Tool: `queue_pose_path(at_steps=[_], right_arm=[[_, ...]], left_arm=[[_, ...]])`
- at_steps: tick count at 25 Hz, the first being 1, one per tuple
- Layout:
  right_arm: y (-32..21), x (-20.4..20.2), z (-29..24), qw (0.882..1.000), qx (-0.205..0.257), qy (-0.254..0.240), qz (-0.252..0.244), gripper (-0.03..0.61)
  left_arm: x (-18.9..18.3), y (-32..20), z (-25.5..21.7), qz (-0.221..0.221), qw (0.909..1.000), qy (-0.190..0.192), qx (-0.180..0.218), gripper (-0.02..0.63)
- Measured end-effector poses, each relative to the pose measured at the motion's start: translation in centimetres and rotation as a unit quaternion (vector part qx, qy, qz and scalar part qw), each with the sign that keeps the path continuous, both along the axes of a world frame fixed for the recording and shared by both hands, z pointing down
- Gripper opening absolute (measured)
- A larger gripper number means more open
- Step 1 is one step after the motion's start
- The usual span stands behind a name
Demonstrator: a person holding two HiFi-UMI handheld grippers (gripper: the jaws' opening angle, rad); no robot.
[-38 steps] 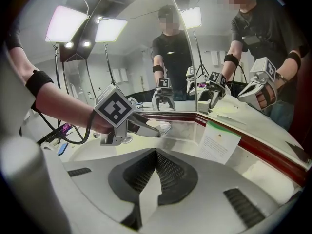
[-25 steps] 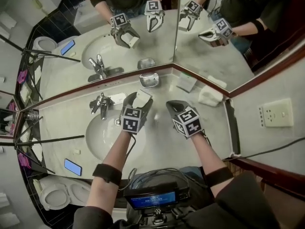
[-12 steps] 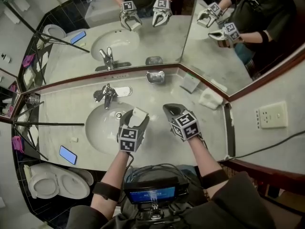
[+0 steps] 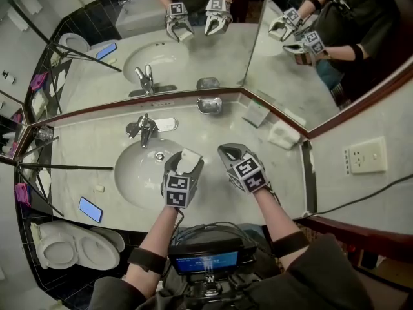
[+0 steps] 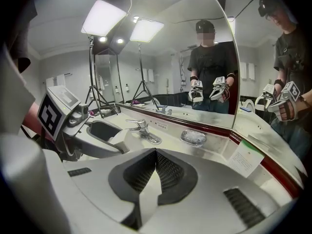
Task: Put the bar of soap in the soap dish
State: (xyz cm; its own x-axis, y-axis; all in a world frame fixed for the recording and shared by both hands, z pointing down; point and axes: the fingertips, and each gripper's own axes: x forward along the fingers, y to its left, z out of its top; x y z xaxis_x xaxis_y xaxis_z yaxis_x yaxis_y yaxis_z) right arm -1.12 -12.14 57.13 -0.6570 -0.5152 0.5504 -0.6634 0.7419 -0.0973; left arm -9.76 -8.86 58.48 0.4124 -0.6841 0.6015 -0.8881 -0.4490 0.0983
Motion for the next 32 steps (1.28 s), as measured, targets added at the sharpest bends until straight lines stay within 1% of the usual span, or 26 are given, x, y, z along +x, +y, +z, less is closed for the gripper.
queue_pose_path(at_steps=[3,7,14,18,22,25,32], right_arm=[[0.1,0.2,0.2,1.0,-0.004,0.0,-0.001,0.02],[0.3,0.6,0.7,1.0,-0.013,-0.002,0.002,0.02],[0.6,2.1,1.9,1.0,-0.028,0.005,0.013,0.02],[0.8,2.8,2.6,0.999,-0.04,0.008,0.021,0.02],[1.0,3.3,3.4,0.998,-0.05,0.012,0.025,0.02],[1.1,3.7,3.9,0.998,-0.057,0.017,0.029,0.02],[1.1,4.5,5.0,0.997,-0.071,0.024,0.034,0.02]], left_arm=[[0.6,0.2,0.4,0.01,0.9999,-0.001,-0.003,0.325],[1.2,0.9,2.2,0.024,0.9996,-0.006,-0.016,0.325],[2.7,0.8,6.3,0.044,0.9983,-0.02,-0.033,0.326],[3.7,0.2,9.5,0.052,0.9976,-0.024,-0.038,0.327],[4.5,-0.1,12.5,0.065,0.995,-0.04,-0.065,0.327],[5.0,-0.5,13.6,0.074,0.9934,-0.046,-0.074,0.327],[5.6,-1.3,15.9,0.078,0.9909,-0.055,-0.095,0.328]])
